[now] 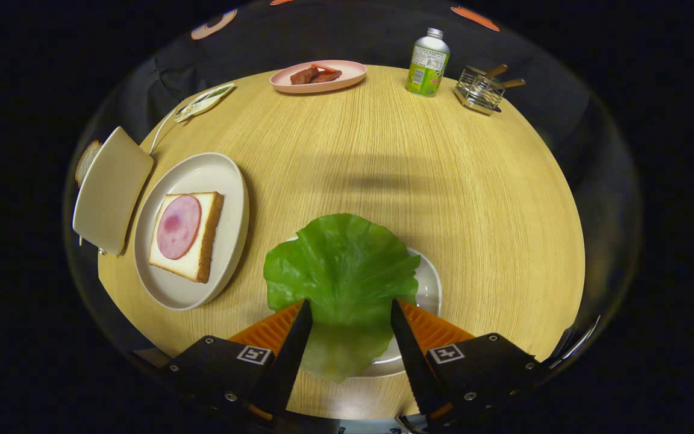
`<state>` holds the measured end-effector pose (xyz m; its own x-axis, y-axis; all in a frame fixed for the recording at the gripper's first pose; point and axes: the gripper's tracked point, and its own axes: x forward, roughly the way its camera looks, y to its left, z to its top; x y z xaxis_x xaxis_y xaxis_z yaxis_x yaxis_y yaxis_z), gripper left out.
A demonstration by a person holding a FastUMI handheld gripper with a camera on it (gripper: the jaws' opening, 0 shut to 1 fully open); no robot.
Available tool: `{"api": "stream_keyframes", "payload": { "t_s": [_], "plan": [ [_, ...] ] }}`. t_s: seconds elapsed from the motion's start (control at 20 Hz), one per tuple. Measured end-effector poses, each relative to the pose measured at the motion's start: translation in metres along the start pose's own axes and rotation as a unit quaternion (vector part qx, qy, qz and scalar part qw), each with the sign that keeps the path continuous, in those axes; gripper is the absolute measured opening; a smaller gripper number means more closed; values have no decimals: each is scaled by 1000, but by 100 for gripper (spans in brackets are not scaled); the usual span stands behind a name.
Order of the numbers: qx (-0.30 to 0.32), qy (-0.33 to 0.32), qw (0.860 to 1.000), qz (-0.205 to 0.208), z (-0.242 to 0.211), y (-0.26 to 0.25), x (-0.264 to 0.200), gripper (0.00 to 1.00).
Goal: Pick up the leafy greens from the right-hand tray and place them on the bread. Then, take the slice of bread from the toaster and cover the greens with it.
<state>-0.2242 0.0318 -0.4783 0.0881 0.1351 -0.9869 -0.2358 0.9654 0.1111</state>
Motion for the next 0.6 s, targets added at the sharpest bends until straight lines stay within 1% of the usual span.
{"api": "stream_keyframes", "payload": {
  "t_s": [0.2, 0.25, 0.35, 0.4, 0.45, 0.5, 0.55, 0.6],
  "plan": [
    [13, 2, 1000, -3, 2, 1, 0, 71],
    [22, 2, 1000, -8, 3, 1, 1, 67],
    [42, 3, 999, -15, 4, 3, -1, 49],
    [41, 0, 999, -18, 4, 4, 1, 37],
    [41, -3, 999, -20, 6, 7, 0, 31],
    [38, -6, 999, -21, 6, 9, 1, 20],
    [36, -7, 999, -20, 7, 10, 1, 16],
    [38, -9, 999, -21, 7, 10, 0, 9]
  ]
}}
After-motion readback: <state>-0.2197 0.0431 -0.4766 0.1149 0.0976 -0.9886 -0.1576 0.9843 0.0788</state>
